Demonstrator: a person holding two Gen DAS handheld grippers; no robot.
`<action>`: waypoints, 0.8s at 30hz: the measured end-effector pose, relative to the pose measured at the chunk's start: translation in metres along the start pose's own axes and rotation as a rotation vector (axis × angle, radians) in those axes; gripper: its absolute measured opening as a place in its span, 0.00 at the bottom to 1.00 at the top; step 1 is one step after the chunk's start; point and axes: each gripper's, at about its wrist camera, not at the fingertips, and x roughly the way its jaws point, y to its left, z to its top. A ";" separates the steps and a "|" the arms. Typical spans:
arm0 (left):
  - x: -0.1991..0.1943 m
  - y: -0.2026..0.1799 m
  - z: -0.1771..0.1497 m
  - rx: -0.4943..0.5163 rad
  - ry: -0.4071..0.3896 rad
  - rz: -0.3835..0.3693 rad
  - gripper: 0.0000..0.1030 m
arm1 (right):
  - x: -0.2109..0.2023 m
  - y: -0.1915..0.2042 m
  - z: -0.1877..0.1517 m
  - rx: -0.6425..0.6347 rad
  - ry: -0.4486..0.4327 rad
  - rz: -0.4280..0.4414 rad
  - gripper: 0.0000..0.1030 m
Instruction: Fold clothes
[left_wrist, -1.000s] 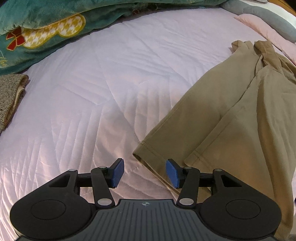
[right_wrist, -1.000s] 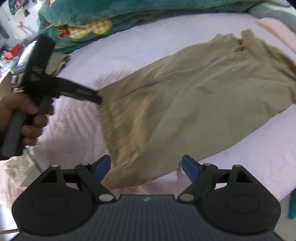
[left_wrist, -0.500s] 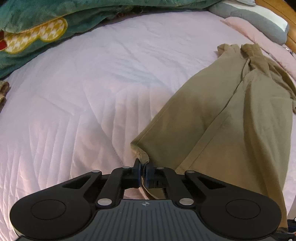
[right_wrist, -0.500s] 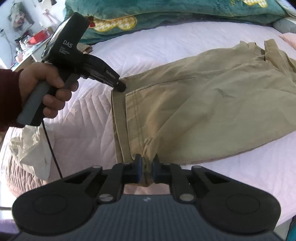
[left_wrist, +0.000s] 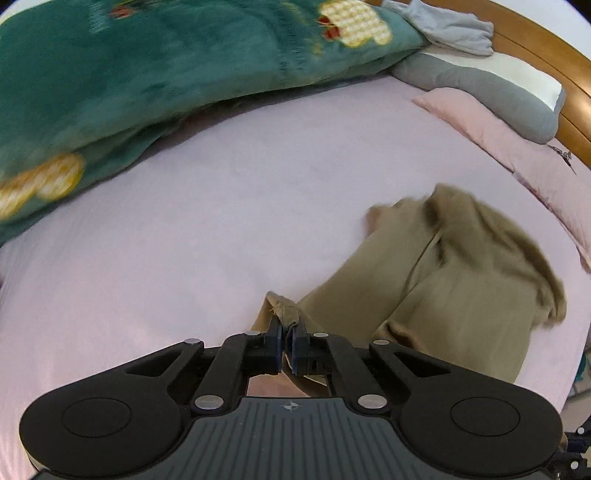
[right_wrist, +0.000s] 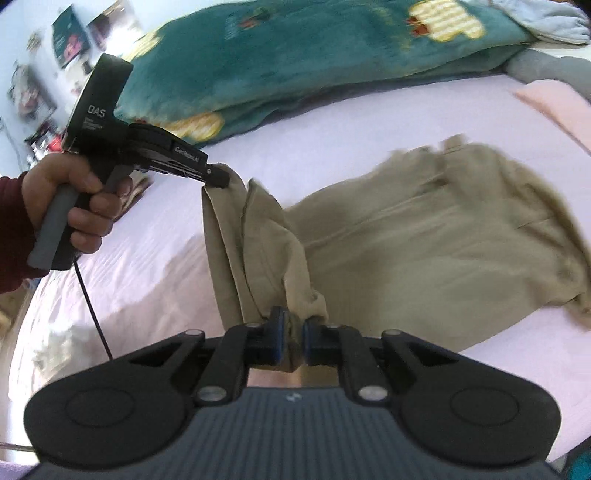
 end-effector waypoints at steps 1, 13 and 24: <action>0.011 -0.018 0.013 0.006 0.004 0.001 0.05 | -0.003 -0.018 0.006 0.010 0.001 0.000 0.11; 0.139 -0.153 0.092 0.062 0.142 0.109 0.31 | 0.027 -0.203 0.033 0.198 0.114 0.039 0.19; 0.115 -0.216 0.143 0.178 0.140 0.057 0.53 | -0.023 -0.268 0.033 0.305 0.071 -0.167 0.52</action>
